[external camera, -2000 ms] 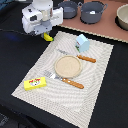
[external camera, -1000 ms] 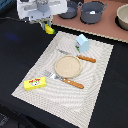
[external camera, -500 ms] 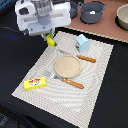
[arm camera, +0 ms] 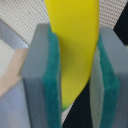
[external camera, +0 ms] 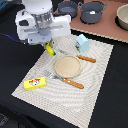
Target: Interact with the objects in diverse but meaningful ways.
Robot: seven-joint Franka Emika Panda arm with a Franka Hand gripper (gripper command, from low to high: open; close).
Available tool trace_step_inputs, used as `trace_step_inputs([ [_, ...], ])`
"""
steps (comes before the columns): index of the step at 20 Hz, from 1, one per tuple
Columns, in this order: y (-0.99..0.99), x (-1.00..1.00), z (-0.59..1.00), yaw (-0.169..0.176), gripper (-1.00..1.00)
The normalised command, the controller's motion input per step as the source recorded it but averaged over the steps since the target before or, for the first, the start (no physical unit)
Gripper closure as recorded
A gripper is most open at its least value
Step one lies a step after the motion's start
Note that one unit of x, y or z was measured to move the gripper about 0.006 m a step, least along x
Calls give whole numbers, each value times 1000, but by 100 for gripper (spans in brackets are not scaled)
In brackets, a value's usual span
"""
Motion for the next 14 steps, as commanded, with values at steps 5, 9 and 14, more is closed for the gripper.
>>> trace_step_inputs([
  [5, 83, -197, -134, 60, -100],
  [9, 24, -91, 169, 30, -100],
  [14, -169, 30, 1000, -3, -100],
])
